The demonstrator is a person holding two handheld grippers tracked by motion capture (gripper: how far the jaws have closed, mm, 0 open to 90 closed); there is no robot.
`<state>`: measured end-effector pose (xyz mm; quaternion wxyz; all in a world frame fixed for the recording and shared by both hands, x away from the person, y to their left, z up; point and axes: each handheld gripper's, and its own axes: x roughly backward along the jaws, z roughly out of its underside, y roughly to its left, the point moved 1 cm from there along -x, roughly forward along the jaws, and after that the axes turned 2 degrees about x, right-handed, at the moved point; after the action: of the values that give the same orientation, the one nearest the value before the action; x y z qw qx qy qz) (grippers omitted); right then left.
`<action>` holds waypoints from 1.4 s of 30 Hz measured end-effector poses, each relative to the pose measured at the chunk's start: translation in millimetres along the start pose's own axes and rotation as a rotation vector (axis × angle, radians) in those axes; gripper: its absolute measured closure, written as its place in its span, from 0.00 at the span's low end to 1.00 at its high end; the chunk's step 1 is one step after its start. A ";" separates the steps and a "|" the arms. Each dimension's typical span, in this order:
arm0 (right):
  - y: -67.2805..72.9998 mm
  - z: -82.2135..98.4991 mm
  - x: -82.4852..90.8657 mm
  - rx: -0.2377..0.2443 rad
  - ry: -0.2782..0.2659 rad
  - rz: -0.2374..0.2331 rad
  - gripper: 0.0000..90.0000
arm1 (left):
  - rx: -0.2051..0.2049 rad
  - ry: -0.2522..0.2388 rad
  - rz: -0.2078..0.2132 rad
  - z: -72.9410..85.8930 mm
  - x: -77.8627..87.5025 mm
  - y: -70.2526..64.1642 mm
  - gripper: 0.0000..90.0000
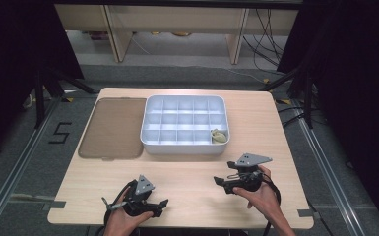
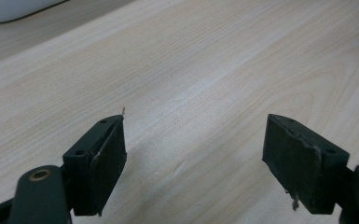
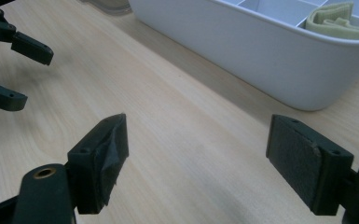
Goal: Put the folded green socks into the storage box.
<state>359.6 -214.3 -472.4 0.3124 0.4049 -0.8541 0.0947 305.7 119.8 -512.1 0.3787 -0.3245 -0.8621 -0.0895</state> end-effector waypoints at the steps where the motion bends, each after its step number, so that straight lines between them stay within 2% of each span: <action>1: 1.0 1.4 -0.2 -0.007 -0.003 0.004 0.24 | -0.002 -0.003 0.000 0.0 -0.1 -0.1 0.23; 2: 2.5 2.3 -0.3 -0.016 -0.004 -0.001 0.24 | -0.001 -0.003 0.001 0.0 0.0 -0.1 0.23; 4: 1.0 4.1 -1.1 0.008 -0.005 -0.009 0.24 | 0.000 -0.002 0.001 0.1 -0.1 -0.2 0.23; 7: 3.7 7.4 0.0 0.000 -0.004 -0.001 0.23 | -0.005 -0.003 0.001 0.0 0.0 -0.2 0.23; 8: 3.4 8.1 -0.1 0.018 -0.002 -0.007 0.22 | 0.000 -0.003 0.002 0.0 0.0 -0.4 0.23; 11: 6.8 11.9 1.4 -0.003 0.005 -0.003 0.22 | 0.004 -0.003 0.003 0.1 -0.1 -0.6 0.23; 12: 6.1 12.9 0.9 0.010 0.005 -0.001 0.21 | -0.015 0.012 0.003 0.0 0.9 0.5 0.23; 13: 9.2 14.6 1.2 -0.015 0.011 -0.007 0.21 | -0.017 0.017 0.005 -0.2 1.1 0.4 0.23; 14: 9.9 15.9 2.2 -0.017 0.023 -0.009 0.20 | -0.023 0.014 0.006 -0.1 0.8 0.3 0.23; 15: 10.0 17.2 1.2 -0.004 0.008 0.001 0.20 | -0.028 0.013 0.007 -0.2 0.7 0.4 0.23; 16: 8.6 17.7 1.7 0.015 0.016 -0.006 0.20 | -0.021 0.011 0.011 0.1 -0.1 -0.1 0.23; 17: 11.8 19.3 1.3 -0.014 0.019 -0.015 0.20 | -0.022 0.015 0.009 0.2 -0.2 0.1 0.23; 19: 12.8 21.1 2.6 -0.010 0.026 -0.008 0.19 | -0.013 0.007 0.013 0.2 -0.6 -0.8 0.23; 20: 11.7 22.1 2.1 0.010 0.021 -0.013 0.19 | -0.015 0.008 0.013 0.1 -0.4 -0.8 0.23; 24: 13.8 27.5 3.4 0.012 0.022 -0.001 0.19 | -0.013 0.007 0.013 0.2 -0.4 -1.2 0.23; 26: 14.6 31.2 3.2 0.005 0.024 -0.003 0.19 | -0.025 0.015 0.011 0.1 0.1 -0.5 0.23; 27: 15.2 32.8 4.0 0.000 0.038 -0.003 0.19 | -0.027 0.015 0.011 0.0 0.0 -0.5 0.23; 28: 14.2 34.3 3.4 0.020 0.032 0.006 0.19 | -0.026 0.015 0.013 0.1 -0.3 -0.5 0.23; 29: 15.3 35.7 3.8 0.013 0.043 0.005 0.19 | -0.008 0.003 0.015 0.2 -1.1 -2.0 0.23; 31: 15.6 37.7 4.2 0.025 0.046 0.008 0.19 | -0.018 0.010 0.015 0.4 -1.0 -1.6 0.23; 33: 17.9 39.0 5.4 -0.001 0.049 0.006 0.19 | -0.031 0.019 0.013 0.4 -0.5 -1.1 0.23; 36: 19.6 40.9 5.6 0.023 0.041 -0.007 0.19 | -0.001 -0.005 0.017 0.6 -2.6 -4.0 0.23; 37: 21.2 41.8 6.9 0.018 0.048 -0.001 0.19 | -0.023 0.013 0.017 0.4 -1.4 -2.8 0.23; 39: 24.9 43.6 7.4 0.001 0.055 0.003 0.19 | -0.025 0.012 0.016 0.5 -1.6 -2.9 0.23; 40: 23.0 44.3 6.6 0.032 0.044 0.004 0.19 | -0.026 0.012 0.015 0.4 -1.5 -2.8 0.23; 41: 24.3 45.1 6.3 0.024 0.051 -0.007 0.19 | -0.031 0.016 0.012 0.4 -1.3 -2.1 0.23; 42: 22.5 45.9 5.3 0.050 0.048 -0.005 0.19 | -0.026 0.014 0.014 0.4 -1.3 -2.2 0.23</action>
<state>319.2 -221.9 -503.3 0.3229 0.4122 -0.8428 0.1248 304.7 117.6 -513.2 0.3813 -0.3349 -0.8558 -0.1003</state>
